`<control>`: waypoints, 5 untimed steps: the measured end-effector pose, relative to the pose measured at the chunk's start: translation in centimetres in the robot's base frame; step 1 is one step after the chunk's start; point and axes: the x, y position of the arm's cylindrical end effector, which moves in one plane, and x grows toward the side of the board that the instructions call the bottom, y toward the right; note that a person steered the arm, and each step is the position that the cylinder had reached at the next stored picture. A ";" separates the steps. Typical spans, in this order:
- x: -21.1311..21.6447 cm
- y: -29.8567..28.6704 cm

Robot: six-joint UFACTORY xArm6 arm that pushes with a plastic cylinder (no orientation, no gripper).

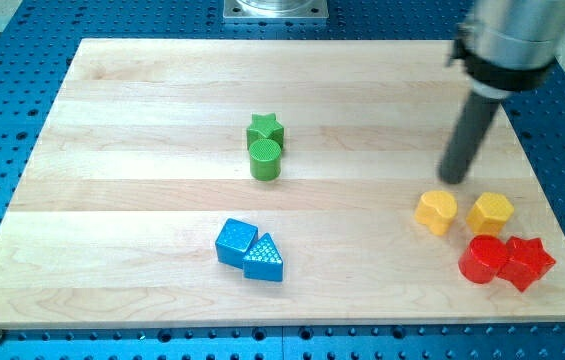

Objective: Place the yellow hexagon in between yellow heart and red circle

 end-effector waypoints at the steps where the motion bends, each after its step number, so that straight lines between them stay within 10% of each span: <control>1: 0.2 5.5; 3: 6.5 -0.6; 5: 2.7 -2.4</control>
